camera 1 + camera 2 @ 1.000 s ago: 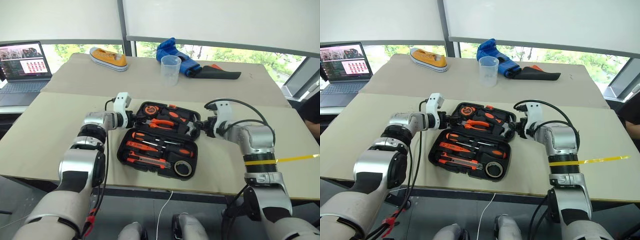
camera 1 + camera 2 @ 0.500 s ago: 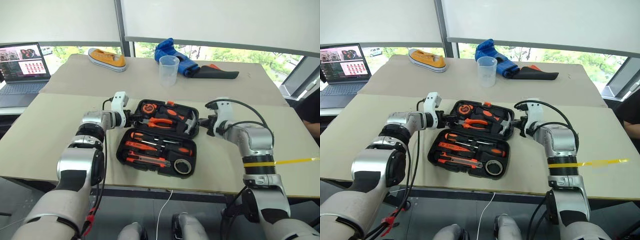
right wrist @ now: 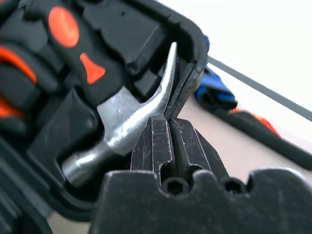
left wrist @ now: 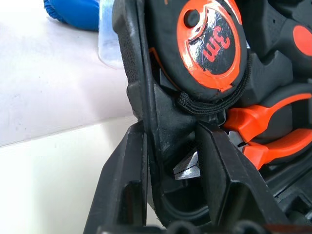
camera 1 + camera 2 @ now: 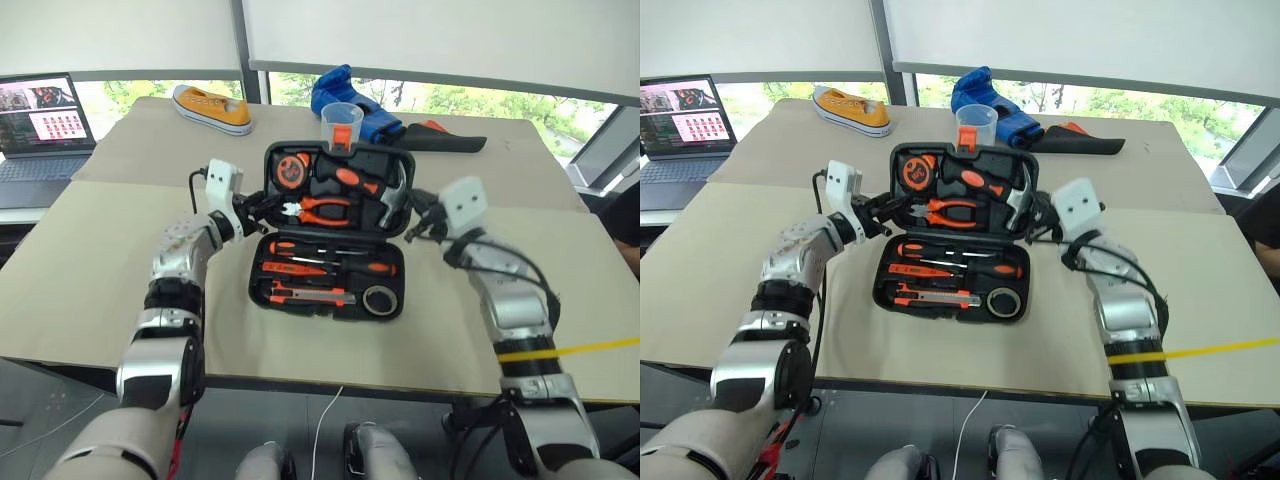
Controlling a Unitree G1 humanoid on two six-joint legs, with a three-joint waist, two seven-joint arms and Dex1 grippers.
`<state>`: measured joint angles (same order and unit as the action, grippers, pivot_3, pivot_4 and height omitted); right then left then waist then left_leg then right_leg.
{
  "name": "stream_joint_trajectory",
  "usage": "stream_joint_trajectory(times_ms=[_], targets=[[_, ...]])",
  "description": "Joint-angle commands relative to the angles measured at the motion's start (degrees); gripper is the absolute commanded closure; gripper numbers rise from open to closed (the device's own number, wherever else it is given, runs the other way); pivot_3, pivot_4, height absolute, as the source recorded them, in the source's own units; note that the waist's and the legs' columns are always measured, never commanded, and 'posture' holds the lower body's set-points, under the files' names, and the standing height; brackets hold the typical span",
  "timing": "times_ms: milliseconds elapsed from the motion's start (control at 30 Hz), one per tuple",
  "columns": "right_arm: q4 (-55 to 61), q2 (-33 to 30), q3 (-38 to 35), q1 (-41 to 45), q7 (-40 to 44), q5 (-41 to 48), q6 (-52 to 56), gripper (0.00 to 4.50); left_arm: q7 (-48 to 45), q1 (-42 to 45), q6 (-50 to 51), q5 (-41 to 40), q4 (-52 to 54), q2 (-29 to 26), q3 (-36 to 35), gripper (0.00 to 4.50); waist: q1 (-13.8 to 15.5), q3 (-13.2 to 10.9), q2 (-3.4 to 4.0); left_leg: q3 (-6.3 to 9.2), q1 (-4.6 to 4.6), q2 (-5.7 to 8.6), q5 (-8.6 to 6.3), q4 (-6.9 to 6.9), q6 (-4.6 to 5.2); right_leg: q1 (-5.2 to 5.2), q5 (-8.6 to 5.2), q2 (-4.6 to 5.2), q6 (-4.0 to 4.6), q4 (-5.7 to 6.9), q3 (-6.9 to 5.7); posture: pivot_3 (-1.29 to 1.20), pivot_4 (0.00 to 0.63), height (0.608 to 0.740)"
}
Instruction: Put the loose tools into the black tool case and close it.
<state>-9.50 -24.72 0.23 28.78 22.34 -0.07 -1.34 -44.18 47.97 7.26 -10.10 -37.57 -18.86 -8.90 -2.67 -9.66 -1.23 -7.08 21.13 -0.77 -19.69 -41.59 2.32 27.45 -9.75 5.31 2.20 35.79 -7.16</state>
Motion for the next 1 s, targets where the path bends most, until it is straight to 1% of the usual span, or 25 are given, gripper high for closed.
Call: stream_joint_trajectory(times_ms=[33, 100, 133, 233, 300, 367, 433, 467, 500, 533, 567, 600, 633, 667, 733, 767, 833, 900, 933, 1000], targets=[[4.46, -2.19, 1.18, -5.17, -3.24, -6.88, -13.41, 4.5, 3.79, -6.38, -12.58, 3.89, 13.21, -0.45, 2.38, 3.43, 0.13, 0.0, 0.0, 0.0, -0.02, -0.03, 0.0, 0.0, 0.0, 0.0, 0.0, 0.01, 0.01, 0.0, 0.04, 0.0, 0.15, 0.724], [4.1, -3.37, 1.86, -7.88, -4.53, -9.77, -18.08, 4.5, 5.67, -9.84, -15.44, 5.2, 16.73, -0.94, 3.07, 3.43, 0.38, 0.0, 0.0, 0.09, -0.07, -0.09, 0.0, -0.07, 0.0, -0.12, -0.01, 0.0, 0.01, 0.04, 0.09, 0.0, 0.15, 0.724], [4.35, -3.85, 1.74, -9.32, -5.41, -10.75, -19.93, 4.5, 6.77, -11.56, -15.17, 5.23, 18.73, -1.07, 2.99, 3.43, 0.51, 0.0, 0.0, 0.11, -0.09, -0.09, 0.0, -0.08, 0.0, -0.18, -0.01, 0.04, 0.01, 0.03, 0.13, 0.0, 0.15, 0.724], [6.42, -5.39, 1.46, -13.2, -6.75, -13.09, -24.45, 4.5, 8.1, -16.08, -16.55, 6.02, 23.38, -2.84, 3.02, 3.43, 0.93, -0.01, -0.02, 0.19, -0.5, -0.13, 0.0, -0.15, 0.01, -0.61, 0.01, 0.11, -0.02, 0.04, 0.2, 0.0, 0.15, 0.724], [8.03, -7.09, 1.89, -15.77, -6.53, -14.86, -28.23, 4.5, 8.23, -18.96, -15.08, 5.94, 26.16, -4.24, 3.08, 3.43, 1.02, -0.01, -0.02, 0.17, -0.98, -0.18, 0.0, -0.14, 0.01, -0.96, -0.09, 0.12, -0.13, -0.03, 0.35, 0.0, 0.15, 0.724], [9.98, -8.33, 2.18, -18.83, -4.83, -13.86, -30.04, 4.5, 7.99, -22.12, -13.4, 4.67, 28.92, -5.44, 2.64, 3.43, 1.05, 0.0, -0.02, 0.22, -1.22, -0.22, 0.0, -0.13, 0.01, -1.11, -0.3, 0.11, -0.45, 0.01, 0.43, 0.0, 0.15, 0.724], [13.56, -10.08, 2.48, -22.99, -1.1, -10.28, -29.28, 3.81, 5.83, -26.21, -11.15, 1.98, 32.99, -7.31, 1.81, 2.53, 1.05, 0.0, -0.03, 0.2, -1.36, -0.26, 0.0, -0.12, 0.01, -1.18, -0.31, 0.1, -0.44, 0.05, 0.62, 0.0, 0.15, 0.724], [16.43, -11.41, 2.18, -25.63, 1.02, -8.33, -28.2, 3.61, 5.08, -28.38, -8.61, 0.53, 35.85, -8.63, 1.0, 2.33, 1.02, 0.0, -0.03, 0.19, -1.4, -0.29, 0.0, -0.11, 0.01, -1.18, -0.32, 0.09, -0.41, 0.07, 0.83, 0.0, 0.15, 0.724], [19.4, -12.54, 1.57, -28.08, 3.15, -5.72, -25.83, 3.31, 4.46, -30.17, -5.46, -1.01, 38.51, -10.02, 0.24, 1.96, 1.11, 0.0, -0.03, 0.19, -1.45, -0.29, 0.0, -0.07, 0.01, -1.19, -0.34, 0.09, -0.39, 0.08, 0.9, 0.0, 0.15, 0.724], [23.78, -13.81, 0.05, -30.46, 5.62, 0.07, -19.61, 2.93, 2.99, -32.07, 0.57, -4.03, 41.84, -12.36, -0.82, 1.58, 1.27, 0.0, -0.02, 0.19, -1.47, -0.31, 0.0, -0.04, 0.01, -1.18, -0.36, 0.09, -0.36, 0.08, 0.98, 0.0, 0.15, 0.724], [27.93, -15.48, -1.57, -32.39, 7.96, 5.3, -13.09, 2.61, 1.19, -33.87, 6.26, -7.33, 45.05, -14.94, -1.93, 1.32, 1.3, 0.0, -0.02, 0.2, -1.48, -0.33, -0.01, -0.01, 0.01, -1.17, -0.37, 0.1, -0.33, 0.09, 1.04, 0.0, 0.15, 0.724], [31.34, -17.38, -3.1, -34.04, 10.2, 10.06, -7.39, 2.19, -0.65, -35.35, 10.44, -10.57, 47.68, -17.27, -3.25, 0.86, 1.32, -0.02, -0.01, 0.2, -1.49, -0.37, 0.0, -0.01, 0.01, -1.17, -0.37, 0.13, -0.32, 0.08, 1.06, 0.0, 0.15, 0.724], [34.66, -19.93, -5.11, -36.0, 12.91, 15.75, -1.83, 1.85, -3.34, -37.03, 17.81, -15.23, 50.23, -21.1, -4.92, 0.47, 1.36, -0.03, -0.02, 0.18, -1.47, -0.43, -0.02, -0.06, 0.03, -1.15, -0.37, 0.19, -0.33, 0.13, 1.14, 0.0, 0.15, 0.724], [37.25, -22.25, -7.09, -37.72, 15.13, 21.08, 3.3, 1.82, -6.77, -38.62, 22.67, -19.18, 51.79, -24.78, -6.67, 0.18, 1.51, -0.06, -0.06, 0.18, -1.49, -0.44, -0.03, -0.09, 0.06, -1.16, -0.38, 0.22, -0.35, 0.13, 1.16, 0.0, 0.15, 0.724], [41.23, -26.38, -9.86, -40.76, 19.3, 29.58, 11.69, 1.82, -12.78, -40.21, 30.54, -24.07, 51.45, -31.78, -8.81, 0.18, 1.92, -0.09, -0.24, 0.2, -1.47, -0.54, -0.06, -0.16, 0.11, -1.17, -0.39, 0.2, -0.36, 0.11, 1.16, 0.0, 0.15, 0.724], [42.58, -27.7, -10.52, -41.74, 20.8, 32.0, 14.01, 1.82, -14.56, -40.02, 31.21, -24.74, 50.03, -33.63, -9.0, 0.18, 2.06, -0.07, -0.26, 0.25, -1.48, -0.58, -0.07, -0.16, 0.1, -1.2, -0.4, 0.17, -0.36, 0.08, 1.11, 0.0, 0.15, 0.724], [44.56, -29.82, -10.05, -42.93, 23.25, 34.73, 18.05, 1.82, -15.08, -36.09, 28.46, -20.8, 43.27, -35.34, -5.72, 0.18, 3.08, 0.03, -0.13, 0.26, -1.62, -0.63, -0.12, -0.14, 0.15, -1.31, -0.48, -0.04, -0.29, 0.04, 1.04, 0.0, 0.15, 0.724], [45.58, -31.48, -7.05, -43.27, 26.27, 32.82, 18.88, 2.34, -17.94, -29.31, 22.08, -15.76, 34.75, -35.28, -0.86, 0.72, 3.96, 0.1, 0.03, 0.24, -1.75, -0.48, -0.19, -0.03, 0.27, -1.38, -0.52, -0.02, -0.26, 0.06, 1.05, 0.0, 0.15, 0.724], [45.84, -31.86, -5.55, -43.0, 27.4, 31.72, 18.96, 2.61, -19.07, -25.42, 19.68, -13.84, 30.47, -34.54, 1.28, 0.9, 4.29, 0.1, 0.03, 0.24, -1.75, -0.34, -0.2, 0.01, 0.29, -1.37, -0.52, 0.0, -0.26, 0.08, 1.05, 0.0, 0.15, 0.724], [45.8, -31.7, -1.29, -40.24, 28.51, 29.57, 19.88, 3.37, -21.2, -15.24, 12.2, -8.29, 19.16, -31.29, 6.87, 1.71, 4.88, 0.13, -0.15, 0.24, -1.68, -0.24, -0.19, 0.01, 0.29, -1.32, -0.52, -0.06, -0.27, 0.1, 1.05, 0.0, 0.15, 0.724]])
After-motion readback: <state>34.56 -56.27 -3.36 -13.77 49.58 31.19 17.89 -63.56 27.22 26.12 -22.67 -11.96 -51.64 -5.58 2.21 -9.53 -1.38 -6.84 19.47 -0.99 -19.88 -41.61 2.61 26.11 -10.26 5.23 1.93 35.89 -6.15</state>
